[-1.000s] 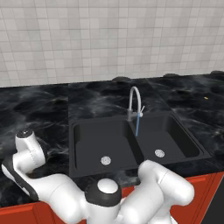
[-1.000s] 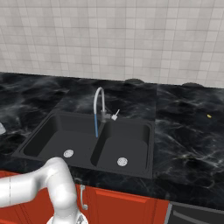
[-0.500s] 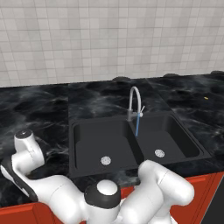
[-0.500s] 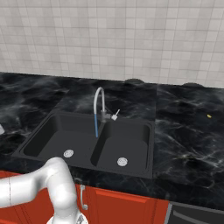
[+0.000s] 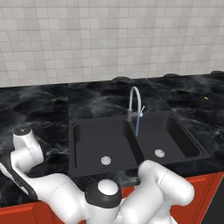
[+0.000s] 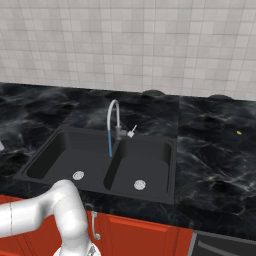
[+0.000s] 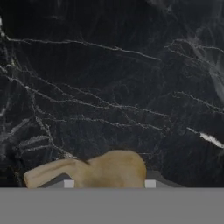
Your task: Turn on the sink faucet. Then move the garlic from the counter to the sink. Turn off the sink. Move the vegetable from the sink to the pot next to the stove. Finally move the pot to the rear left burner.
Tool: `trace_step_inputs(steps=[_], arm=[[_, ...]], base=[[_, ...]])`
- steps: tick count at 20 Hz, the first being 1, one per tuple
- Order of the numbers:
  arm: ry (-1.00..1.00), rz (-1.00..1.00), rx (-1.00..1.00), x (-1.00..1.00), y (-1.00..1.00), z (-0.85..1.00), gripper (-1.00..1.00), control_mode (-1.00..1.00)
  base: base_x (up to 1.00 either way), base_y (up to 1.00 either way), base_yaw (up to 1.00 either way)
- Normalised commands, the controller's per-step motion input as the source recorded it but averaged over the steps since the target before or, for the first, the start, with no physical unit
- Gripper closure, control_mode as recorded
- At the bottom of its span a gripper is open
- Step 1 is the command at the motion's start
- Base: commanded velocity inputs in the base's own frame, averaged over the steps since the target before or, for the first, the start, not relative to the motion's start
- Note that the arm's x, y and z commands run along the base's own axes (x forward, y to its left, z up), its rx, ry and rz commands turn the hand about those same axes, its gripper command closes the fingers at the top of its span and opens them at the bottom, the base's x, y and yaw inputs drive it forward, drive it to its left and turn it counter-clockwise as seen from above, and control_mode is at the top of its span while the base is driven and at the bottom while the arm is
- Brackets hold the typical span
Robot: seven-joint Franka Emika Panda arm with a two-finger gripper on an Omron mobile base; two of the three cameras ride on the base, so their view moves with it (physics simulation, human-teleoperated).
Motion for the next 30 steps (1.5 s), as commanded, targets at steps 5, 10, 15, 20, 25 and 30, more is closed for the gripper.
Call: trace_step_inputs(steps=[5,10,15,20,25,30], arm=[[-0.01,0.0,0.01,0.0,-0.29,0.52,1.0,-1.0],[-0.08,0.0,0.0,-0.02,-0.45,0.56,1.0,-1.0],[-0.16,0.02,0.0,-0.13,-0.46,0.61,1.0,-1.0],[-0.18,0.14,0.0,-0.05,-0.54,0.49,1.0,-1.0],[-0.15,0.19,0.02,-0.03,-0.66,0.35,1.0,-1.0],[-0.13,0.19,0.01,-0.07,-0.67,0.28,1.0,-1.0]], base=[[0.0,0.0,0.0],[0.0,0.0,0.0],[0.0,0.0,0.0],[0.0,0.0,0.0],[0.0,0.0,0.0],[0.0,0.0,0.0]])
